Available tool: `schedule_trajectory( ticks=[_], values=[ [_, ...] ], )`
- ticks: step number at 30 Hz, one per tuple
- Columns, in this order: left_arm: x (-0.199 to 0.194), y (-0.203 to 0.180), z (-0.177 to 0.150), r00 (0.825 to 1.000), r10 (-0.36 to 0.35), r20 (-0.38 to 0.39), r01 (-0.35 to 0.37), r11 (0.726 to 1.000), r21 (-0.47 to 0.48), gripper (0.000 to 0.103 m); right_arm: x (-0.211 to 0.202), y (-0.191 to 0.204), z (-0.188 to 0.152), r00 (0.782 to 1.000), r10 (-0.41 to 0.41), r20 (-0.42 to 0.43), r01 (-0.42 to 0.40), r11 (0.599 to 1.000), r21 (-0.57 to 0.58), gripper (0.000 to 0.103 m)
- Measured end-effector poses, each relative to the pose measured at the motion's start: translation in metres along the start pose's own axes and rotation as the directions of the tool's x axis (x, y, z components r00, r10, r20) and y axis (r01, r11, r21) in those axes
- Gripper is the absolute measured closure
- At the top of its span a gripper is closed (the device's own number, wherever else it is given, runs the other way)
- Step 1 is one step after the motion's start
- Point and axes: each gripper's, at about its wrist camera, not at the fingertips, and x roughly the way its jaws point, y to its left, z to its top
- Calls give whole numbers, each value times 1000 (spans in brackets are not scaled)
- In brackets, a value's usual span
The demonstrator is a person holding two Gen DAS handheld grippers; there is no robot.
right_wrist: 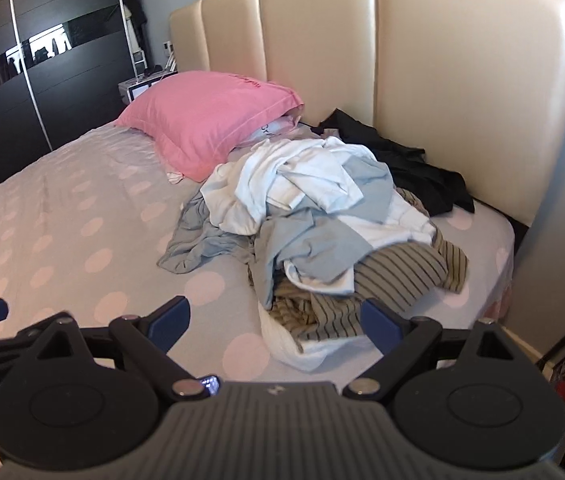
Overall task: Fold clothes
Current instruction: 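Reach the right tool into the heap and grasp the white shirt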
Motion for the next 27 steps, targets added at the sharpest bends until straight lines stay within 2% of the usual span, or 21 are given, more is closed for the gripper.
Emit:
schedule_trajectory(
  ticks=[4,9,12,14,18,21,24,26,27],
  values=[
    [20,20,1,999,27,-38,-27,1000,-3,26,32,-4,24,999,-15,40,19,994,-105,26],
    [48,48,-2,993,72,-91,-73,997,-4,26,89,-12,50,994,9,109,18,969,-244,26],
    [62,66,-7,987,105,-123,-107,994,-13,26,133,-15,61,990,-12,139,57,943,-327,27],
    [69,79,-13,982,123,-143,-126,992,-17,26,165,-17,67,988,-35,148,87,927,-365,33],
    [81,105,-28,971,146,-190,-153,988,-24,26,221,-24,80,991,-84,102,115,930,-350,44],
    [87,123,-38,961,161,-225,-174,984,-40,26,246,-27,87,992,-106,68,122,942,-314,48],
    [85,137,-45,959,151,-241,-172,983,-68,27,255,-24,92,992,-116,54,127,948,-293,62],
    [79,145,-48,959,142,-245,-167,982,-87,27,253,-18,94,990,-128,51,138,939,-315,82],
    [77,149,-50,959,137,-247,-165,982,-96,27,248,-15,96,990,-127,58,139,937,-321,86]
  ],
)
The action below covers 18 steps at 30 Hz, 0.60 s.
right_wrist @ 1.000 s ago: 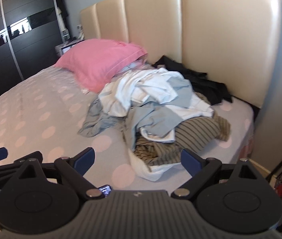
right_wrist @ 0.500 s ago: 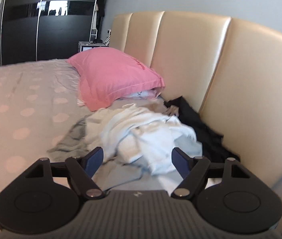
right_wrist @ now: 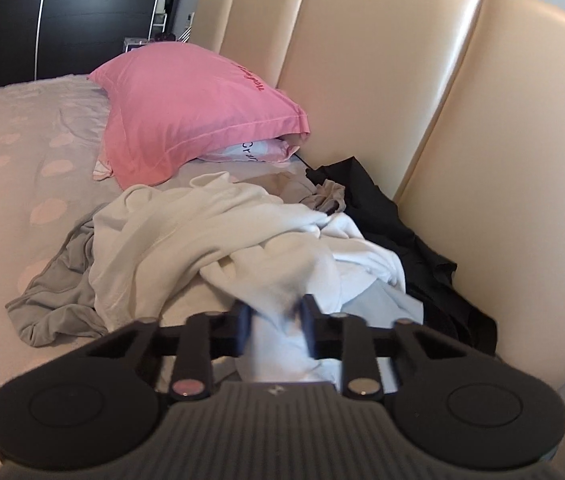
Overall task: Fold clothes
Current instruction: 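Reach the right tool into the heap and grasp the white shirt, then pull the white shirt out onto the bed while the left tool grasps its edge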
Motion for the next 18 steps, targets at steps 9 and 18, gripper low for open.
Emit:
schedule_trajectory(
  ticks=[9,18],
  values=[
    [-48,42,-17,999,4,39,0,996,-85,28,-84,53,30,979,203,29,-202,979,-30,94],
    [-114,96,-50,992,53,113,-38,990,-134,28,-224,160,17,854,517,64,-504,851,-147,94]
  ],
)
